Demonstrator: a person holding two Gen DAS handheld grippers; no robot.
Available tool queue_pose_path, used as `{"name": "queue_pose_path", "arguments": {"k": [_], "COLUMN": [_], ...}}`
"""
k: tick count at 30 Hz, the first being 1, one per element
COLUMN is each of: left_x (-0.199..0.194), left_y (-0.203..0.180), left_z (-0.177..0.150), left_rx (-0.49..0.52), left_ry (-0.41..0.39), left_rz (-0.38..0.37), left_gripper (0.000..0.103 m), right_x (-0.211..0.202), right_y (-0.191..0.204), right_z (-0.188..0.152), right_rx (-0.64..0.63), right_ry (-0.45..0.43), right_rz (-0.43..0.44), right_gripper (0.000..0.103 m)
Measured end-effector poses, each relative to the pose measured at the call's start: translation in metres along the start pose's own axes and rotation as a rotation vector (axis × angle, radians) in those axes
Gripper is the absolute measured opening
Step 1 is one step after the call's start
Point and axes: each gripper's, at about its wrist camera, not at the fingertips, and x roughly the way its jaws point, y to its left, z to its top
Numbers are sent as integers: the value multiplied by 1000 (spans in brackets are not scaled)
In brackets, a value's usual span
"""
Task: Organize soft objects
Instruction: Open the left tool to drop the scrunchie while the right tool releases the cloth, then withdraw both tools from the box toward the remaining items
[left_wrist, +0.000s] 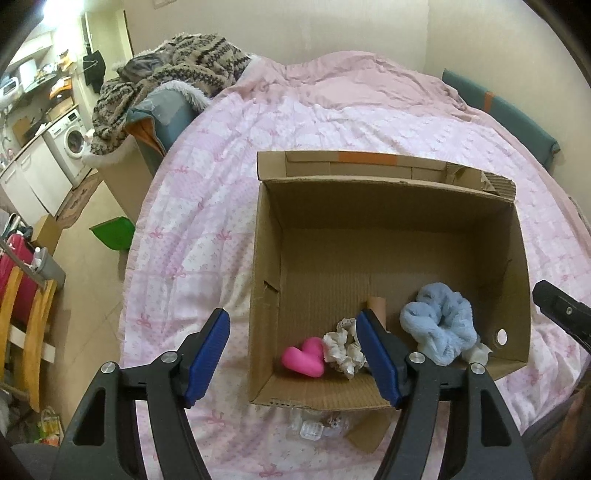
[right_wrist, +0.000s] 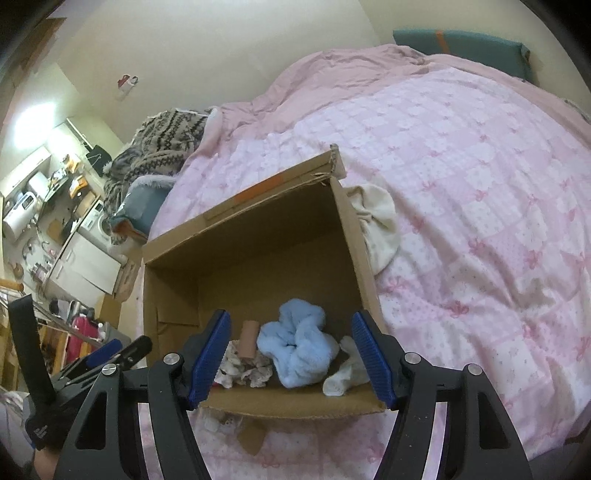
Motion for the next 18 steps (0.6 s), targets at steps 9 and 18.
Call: {"name": "queue_pose_path", "arguments": {"k": [9, 18], "left_x": [-20, -39], "left_y": [1, 11], "left_z": [-7, -24], "left_rx": [-5, 3], "left_ry": [-25, -30], "left_rz": [-23, -29], "left_gripper": [68, 68], "right_x": [-7, -14], "right_y": [-3, 3], "right_z": [-6, -19], "right_rx": [0, -26], "right_ry": [0, 8], "right_rz": [-28, -49], "right_gripper": [72, 72]}}
